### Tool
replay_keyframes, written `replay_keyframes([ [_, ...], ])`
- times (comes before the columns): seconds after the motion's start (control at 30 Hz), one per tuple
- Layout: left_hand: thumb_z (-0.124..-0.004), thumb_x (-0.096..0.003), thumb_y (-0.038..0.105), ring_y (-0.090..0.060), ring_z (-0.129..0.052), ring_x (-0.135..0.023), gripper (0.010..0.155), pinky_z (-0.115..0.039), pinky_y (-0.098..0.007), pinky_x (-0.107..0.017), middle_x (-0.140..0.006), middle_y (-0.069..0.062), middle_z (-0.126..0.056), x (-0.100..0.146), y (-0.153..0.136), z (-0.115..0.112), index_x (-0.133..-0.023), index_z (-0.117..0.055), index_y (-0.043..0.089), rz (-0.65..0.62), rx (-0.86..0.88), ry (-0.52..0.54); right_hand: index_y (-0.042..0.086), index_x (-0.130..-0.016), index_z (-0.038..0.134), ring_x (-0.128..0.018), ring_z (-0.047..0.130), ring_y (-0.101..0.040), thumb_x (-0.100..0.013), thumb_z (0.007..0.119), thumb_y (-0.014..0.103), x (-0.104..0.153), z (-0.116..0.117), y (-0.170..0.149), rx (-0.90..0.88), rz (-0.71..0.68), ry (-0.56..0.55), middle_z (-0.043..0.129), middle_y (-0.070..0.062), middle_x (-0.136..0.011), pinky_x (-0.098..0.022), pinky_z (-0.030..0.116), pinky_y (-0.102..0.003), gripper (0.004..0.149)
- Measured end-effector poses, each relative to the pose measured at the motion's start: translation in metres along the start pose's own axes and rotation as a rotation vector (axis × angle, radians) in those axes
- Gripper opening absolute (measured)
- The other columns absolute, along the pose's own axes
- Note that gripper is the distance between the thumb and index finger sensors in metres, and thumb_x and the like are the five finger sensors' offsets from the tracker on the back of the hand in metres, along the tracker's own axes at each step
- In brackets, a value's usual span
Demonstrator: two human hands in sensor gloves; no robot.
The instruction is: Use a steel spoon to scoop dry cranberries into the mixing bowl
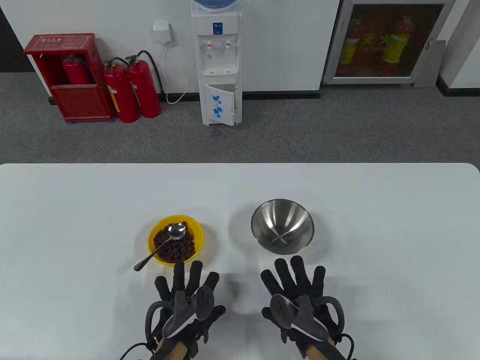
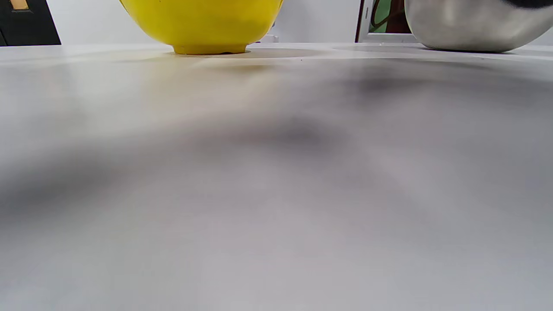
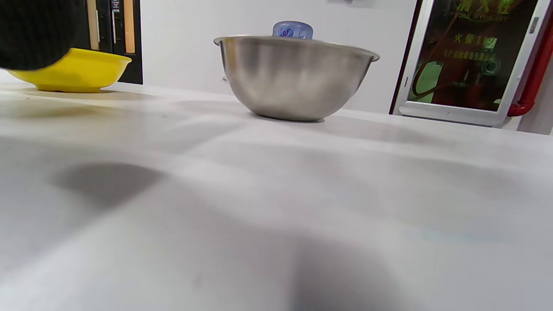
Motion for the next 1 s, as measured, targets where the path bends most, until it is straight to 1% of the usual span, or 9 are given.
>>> replay_keyframes([
  [0.3, -0.056, -0.0382, 0.08, -0.034, 0.008, -0.112, 0.081, -0.002, -0.075, -0.066, -0.117, 0.013, 0.011, 0.0, -0.001, -0.001, -0.102, -0.011, 0.059, -0.002, 0.018, -0.011, 0.051, -0.101, 0.013, -0.107, 0.001, -0.026, -0.038, 0.067, 0.077, -0.001, 0.002, -0.001, -0.089, -0.018, -0.014, -0.006, 0.011, -0.109, -0.068, 0.009, -0.071, 0.087],
  [0.43, -0.056, -0.0383, 0.08, -0.033, 0.006, -0.113, 0.081, -0.002, -0.074, -0.067, -0.118, 0.012, 0.009, 0.0, -0.002, -0.002, -0.102, -0.011, 0.058, -0.004, 0.031, -0.017, 0.049, -0.102, 0.016, -0.108, 0.006, -0.026, -0.038, 0.068, 0.074, -0.001, 0.002, -0.007, -0.261, 0.006, -0.048, -0.001, 0.008, -0.111, -0.07, 0.015, -0.07, 0.086],
  [0.53, -0.056, -0.0383, 0.079, -0.033, 0.004, -0.113, 0.08, -0.003, -0.075, -0.067, -0.119, 0.012, 0.007, -0.001, -0.004, -0.001, -0.102, -0.012, 0.058, -0.006, 0.048, -0.025, 0.046, -0.103, 0.019, -0.109, 0.012, -0.026, -0.039, 0.069, 0.071, -0.002, -0.001, -0.017, -0.372, 0.053, -0.111, 0.004, 0.005, -0.112, -0.071, 0.02, -0.07, 0.085],
  [0.63, -0.056, -0.0384, 0.079, -0.033, 0.003, -0.114, 0.08, -0.003, -0.075, -0.068, -0.119, 0.011, 0.006, -0.002, -0.007, 0.0, -0.102, -0.012, 0.058, -0.005, 0.071, -0.022, 0.045, -0.104, 0.021, -0.109, 0.017, -0.026, -0.04, 0.07, 0.07, -0.009, -0.007, -0.035, -0.474, 0.144, -0.19, 0.008, 0.004, -0.113, -0.072, 0.024, -0.069, 0.084],
  [0.7, -0.056, -0.0385, 0.079, -0.033, 0.003, -0.114, 0.08, -0.003, -0.075, -0.067, -0.119, 0.011, 0.006, -0.002, -0.009, 0.001, -0.103, -0.013, 0.058, -0.006, 0.084, -0.023, 0.042, -0.105, 0.022, -0.109, 0.023, -0.027, -0.041, 0.07, 0.07, -0.02, -0.009, -0.05, -0.549, 0.244, -0.201, 0.011, 0.002, -0.113, -0.072, 0.031, -0.068, 0.084],
  [0.87, -0.057, -0.0386, 0.079, -0.033, 0.002, -0.114, 0.08, -0.003, -0.075, -0.067, -0.12, 0.011, 0.005, -0.003, -0.015, 0.005, -0.103, -0.014, 0.057, -0.003, 0.129, -0.018, 0.032, -0.105, 0.019, -0.103, 0.04, -0.029, -0.044, 0.07, 0.066, -0.054, 0.003, -0.086, -0.771, 0.59, -0.094, 0.019, -0.008, -0.112, -0.067, 0.049, -0.062, 0.087],
  [0.93, -0.056, -0.0388, 0.079, -0.033, 0.002, -0.114, 0.08, -0.003, -0.075, -0.067, -0.12, 0.011, 0.005, -0.003, -0.016, 0.004, -0.103, -0.014, 0.057, -0.005, 0.123, -0.033, 0.028, -0.104, 0.016, -0.097, 0.052, -0.03, -0.045, 0.07, 0.066, -0.067, 0.011, -0.097, -0.829, 0.713, 0.018, 0.03, -0.012, -0.11, -0.063, 0.057, -0.058, 0.089],
  [0.97, -0.056, -0.0387, 0.079, -0.033, 0.001, -0.114, 0.08, -0.003, -0.075, -0.067, -0.12, 0.011, 0.005, -0.003, -0.016, 0.004, -0.103, -0.014, 0.057, -0.004, 0.122, -0.033, 0.026, -0.104, 0.015, -0.094, 0.059, -0.029, -0.046, 0.069, 0.067, -0.07, 0.012, -0.099, -0.842, 0.73, 0.03, 0.038, -0.012, -0.108, -0.06, 0.062, -0.056, 0.089],
  [1.0, -0.056, -0.0387, 0.079, -0.033, 0.001, -0.114, 0.08, -0.003, -0.075, -0.067, -0.12, 0.011, 0.004, -0.004, -0.016, 0.004, -0.103, -0.014, 0.057, -0.003, 0.121, -0.032, 0.023, -0.104, 0.018, -0.081, 0.079, -0.026, -0.046, 0.07, 0.066, -0.075, 0.015, -0.103, -0.868, 0.776, 0.029, 0.062, -0.012, -0.101, -0.051, 0.072, -0.051, 0.089],
])
Point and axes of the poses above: the tracker on the back of each hand, its own y axis roughly to the thumb side, its own x axis roughly from the fingertips to the wrist, z = x × y, the point moved 1 cm from there along -x, roughly from the wrist to the fingertips
